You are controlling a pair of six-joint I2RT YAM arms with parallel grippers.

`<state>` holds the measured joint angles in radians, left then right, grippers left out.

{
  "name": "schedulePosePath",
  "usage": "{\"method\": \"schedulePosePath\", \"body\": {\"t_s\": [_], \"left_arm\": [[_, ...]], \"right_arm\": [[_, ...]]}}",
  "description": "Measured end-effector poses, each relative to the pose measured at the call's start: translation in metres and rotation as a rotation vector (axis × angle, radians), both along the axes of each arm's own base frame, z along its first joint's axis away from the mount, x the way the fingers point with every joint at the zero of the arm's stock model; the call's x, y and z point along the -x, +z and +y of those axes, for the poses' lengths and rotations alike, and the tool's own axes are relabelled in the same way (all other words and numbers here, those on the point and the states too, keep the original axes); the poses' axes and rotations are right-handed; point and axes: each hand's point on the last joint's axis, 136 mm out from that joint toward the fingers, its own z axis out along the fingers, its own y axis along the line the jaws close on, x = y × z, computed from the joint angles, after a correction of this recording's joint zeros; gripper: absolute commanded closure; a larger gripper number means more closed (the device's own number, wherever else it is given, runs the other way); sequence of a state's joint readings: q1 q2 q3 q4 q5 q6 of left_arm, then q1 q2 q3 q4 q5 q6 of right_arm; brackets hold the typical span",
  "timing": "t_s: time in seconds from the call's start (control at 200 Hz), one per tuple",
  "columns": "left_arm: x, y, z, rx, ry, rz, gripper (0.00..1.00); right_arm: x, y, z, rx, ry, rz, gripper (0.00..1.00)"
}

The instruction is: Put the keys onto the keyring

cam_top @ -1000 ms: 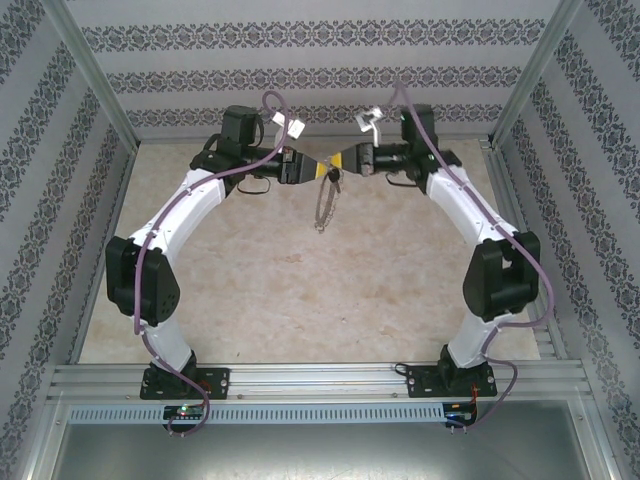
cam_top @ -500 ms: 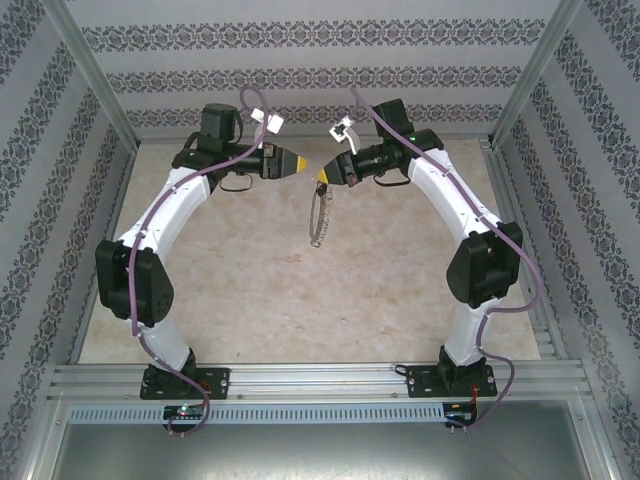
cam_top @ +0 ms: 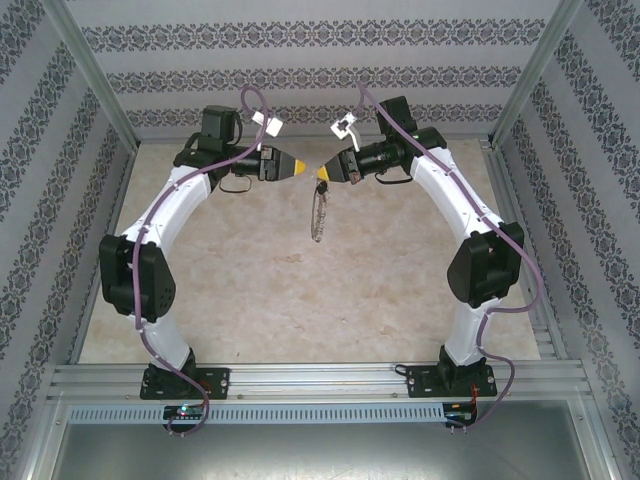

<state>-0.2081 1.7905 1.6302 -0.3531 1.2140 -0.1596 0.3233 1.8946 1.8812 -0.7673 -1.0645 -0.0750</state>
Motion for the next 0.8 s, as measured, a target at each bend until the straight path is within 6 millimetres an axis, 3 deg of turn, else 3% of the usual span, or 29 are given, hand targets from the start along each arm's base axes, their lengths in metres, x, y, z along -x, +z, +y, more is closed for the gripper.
{"method": "schedulePosePath", "body": {"t_s": [0.235,0.799], "left_arm": [[-0.002,-0.018,-0.012,0.000,-0.036,0.046,0.65],[-0.001,-0.017,-0.014,-0.003,-0.043,0.031,0.62]], "right_arm": [[0.000,0.001,0.001,-0.003,0.004,-0.003,1.00],[0.001,0.002,0.001,-0.009,0.009,-0.001,1.00]]}}
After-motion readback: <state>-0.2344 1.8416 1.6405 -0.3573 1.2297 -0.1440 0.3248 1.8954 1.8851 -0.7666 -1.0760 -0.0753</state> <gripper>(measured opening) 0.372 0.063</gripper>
